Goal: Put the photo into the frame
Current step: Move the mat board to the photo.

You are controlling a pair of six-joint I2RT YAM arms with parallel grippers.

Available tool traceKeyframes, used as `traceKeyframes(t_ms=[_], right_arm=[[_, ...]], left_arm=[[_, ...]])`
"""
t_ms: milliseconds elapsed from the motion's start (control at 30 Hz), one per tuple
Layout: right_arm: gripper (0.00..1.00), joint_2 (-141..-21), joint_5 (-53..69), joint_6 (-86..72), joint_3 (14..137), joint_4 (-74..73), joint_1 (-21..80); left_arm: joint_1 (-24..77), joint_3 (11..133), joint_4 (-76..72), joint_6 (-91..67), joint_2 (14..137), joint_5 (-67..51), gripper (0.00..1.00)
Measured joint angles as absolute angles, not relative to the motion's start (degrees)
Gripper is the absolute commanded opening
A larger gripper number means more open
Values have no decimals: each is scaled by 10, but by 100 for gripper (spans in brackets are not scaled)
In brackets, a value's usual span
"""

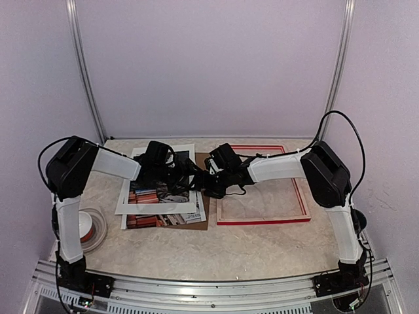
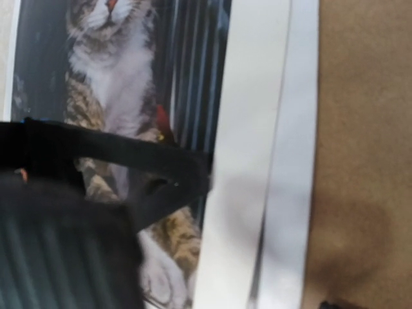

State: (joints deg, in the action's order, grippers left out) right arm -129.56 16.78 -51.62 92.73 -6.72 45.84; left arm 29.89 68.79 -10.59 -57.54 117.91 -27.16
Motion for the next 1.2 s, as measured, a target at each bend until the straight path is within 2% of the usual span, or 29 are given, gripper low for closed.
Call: traceKeyframes(t_ms=[633, 967, 1200], right_arm=[[76, -1247, 132, -532, 862, -68, 448], [76, -1220, 176, -539, 812, -27, 446], [76, -1216, 193, -544, 812, -27, 460]], left_arm=[[314, 699, -143, -606, 1192, -298, 99], [314, 680, -173, -621, 1189, -310, 99], [303, 655, -122, -590, 1131, -272, 99]])
